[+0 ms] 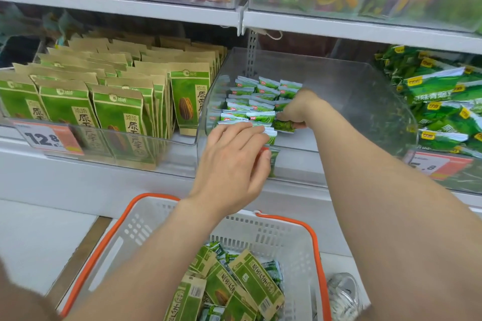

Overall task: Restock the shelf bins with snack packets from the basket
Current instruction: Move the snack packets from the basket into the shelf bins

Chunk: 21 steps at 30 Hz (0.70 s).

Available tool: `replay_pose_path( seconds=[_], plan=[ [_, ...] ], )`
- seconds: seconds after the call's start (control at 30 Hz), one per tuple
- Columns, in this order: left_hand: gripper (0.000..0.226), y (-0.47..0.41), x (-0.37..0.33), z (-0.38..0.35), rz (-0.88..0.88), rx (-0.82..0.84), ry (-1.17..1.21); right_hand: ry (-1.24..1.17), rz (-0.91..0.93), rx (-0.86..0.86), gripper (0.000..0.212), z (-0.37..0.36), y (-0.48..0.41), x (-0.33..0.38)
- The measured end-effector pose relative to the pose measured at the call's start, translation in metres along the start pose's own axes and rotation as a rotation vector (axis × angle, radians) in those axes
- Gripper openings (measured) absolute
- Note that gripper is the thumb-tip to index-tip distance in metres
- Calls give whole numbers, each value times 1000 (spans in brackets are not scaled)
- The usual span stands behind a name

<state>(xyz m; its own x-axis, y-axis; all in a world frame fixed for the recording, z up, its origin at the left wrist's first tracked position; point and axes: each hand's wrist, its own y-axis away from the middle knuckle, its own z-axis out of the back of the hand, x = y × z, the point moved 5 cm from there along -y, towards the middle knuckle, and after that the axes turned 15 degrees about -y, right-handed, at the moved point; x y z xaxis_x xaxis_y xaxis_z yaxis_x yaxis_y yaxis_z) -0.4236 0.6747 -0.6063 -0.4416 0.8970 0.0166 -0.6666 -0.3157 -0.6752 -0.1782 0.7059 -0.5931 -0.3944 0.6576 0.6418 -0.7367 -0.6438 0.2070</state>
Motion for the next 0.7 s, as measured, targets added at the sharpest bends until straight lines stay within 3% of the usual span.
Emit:
replay_pose_path(
  seconds=[0.23, 0.3, 0.37, 0.53, 0.7],
  plan=[
    [26, -1, -4, 0, 45, -53, -14, -110, -33, -201, 35, 17, -9, -13],
    [24, 0, -4, 0, 53, -59, -16, -195, -1, -229, 48, 16, -9, -10],
    [24, 0, -4, 0, 56, -59, -17, -209, 41, -246, 61, 13, -6, -4],
    [23, 0, -3, 1, 38, -42, -17, -57, 76, -213, 52, 6, -4, -5],
    [23, -1, -2, 2, 26, -8, -16, -112, 45, -211, 73, 9, 5, -5]
  ],
)
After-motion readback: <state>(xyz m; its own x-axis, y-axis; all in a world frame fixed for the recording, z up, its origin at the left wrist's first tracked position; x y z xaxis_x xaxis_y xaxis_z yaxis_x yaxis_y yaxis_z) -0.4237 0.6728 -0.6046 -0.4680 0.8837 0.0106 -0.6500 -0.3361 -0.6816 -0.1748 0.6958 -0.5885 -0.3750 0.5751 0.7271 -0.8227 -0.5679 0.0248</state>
